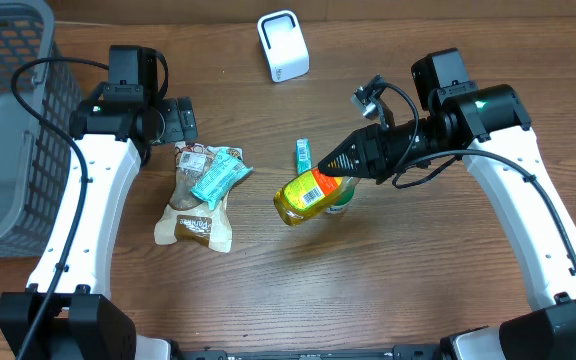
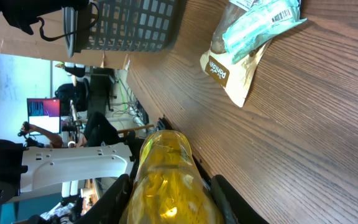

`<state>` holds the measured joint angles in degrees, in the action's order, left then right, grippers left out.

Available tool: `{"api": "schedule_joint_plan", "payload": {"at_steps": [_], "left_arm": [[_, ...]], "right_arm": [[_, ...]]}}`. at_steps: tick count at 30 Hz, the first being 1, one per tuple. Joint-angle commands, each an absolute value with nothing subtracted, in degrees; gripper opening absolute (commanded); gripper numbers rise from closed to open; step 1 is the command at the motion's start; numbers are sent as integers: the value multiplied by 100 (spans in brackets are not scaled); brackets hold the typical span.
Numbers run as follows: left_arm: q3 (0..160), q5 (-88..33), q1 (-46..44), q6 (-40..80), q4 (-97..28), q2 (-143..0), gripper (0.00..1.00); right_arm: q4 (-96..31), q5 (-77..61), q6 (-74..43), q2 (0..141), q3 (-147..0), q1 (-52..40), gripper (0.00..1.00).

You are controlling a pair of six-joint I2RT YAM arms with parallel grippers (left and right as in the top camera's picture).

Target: Scan the item barcode

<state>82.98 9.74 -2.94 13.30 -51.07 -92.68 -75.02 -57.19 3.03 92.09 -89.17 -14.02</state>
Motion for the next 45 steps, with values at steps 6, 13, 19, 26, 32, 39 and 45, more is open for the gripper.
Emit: {"api": "schedule_joint_plan", "payload": {"at_steps": [6, 13, 19, 26, 32, 39, 45], "left_arm": [[8340, 1052, -263, 1262, -5094, -9225, 100], [8340, 1052, -263, 1262, -5094, -9225, 100], [8340, 1052, -263, 1262, -5094, -9225, 100], [8340, 1052, -263, 1262, -5094, -9225, 100], [8340, 1052, -263, 1262, -5094, -9225, 100], [8340, 1052, -266, 1262, -5094, -9225, 100], [8340, 1052, -263, 1262, -5094, -9225, 100]], "right_arm": [[-7487, -6010, 351, 9043, -9080, -1424, 24], [-7487, -6010, 351, 9043, -9080, -1426, 24], [-7487, -6010, 351, 9043, -9080, -1424, 24], [-7487, -6010, 351, 9043, -9080, -1424, 24], [-7487, -6007, 351, 9043, -9080, -1424, 24], [-7415, -6005, 351, 9043, -9080, -1424, 24], [-7393, -6005, 351, 9043, -9080, -1424, 24]]}}
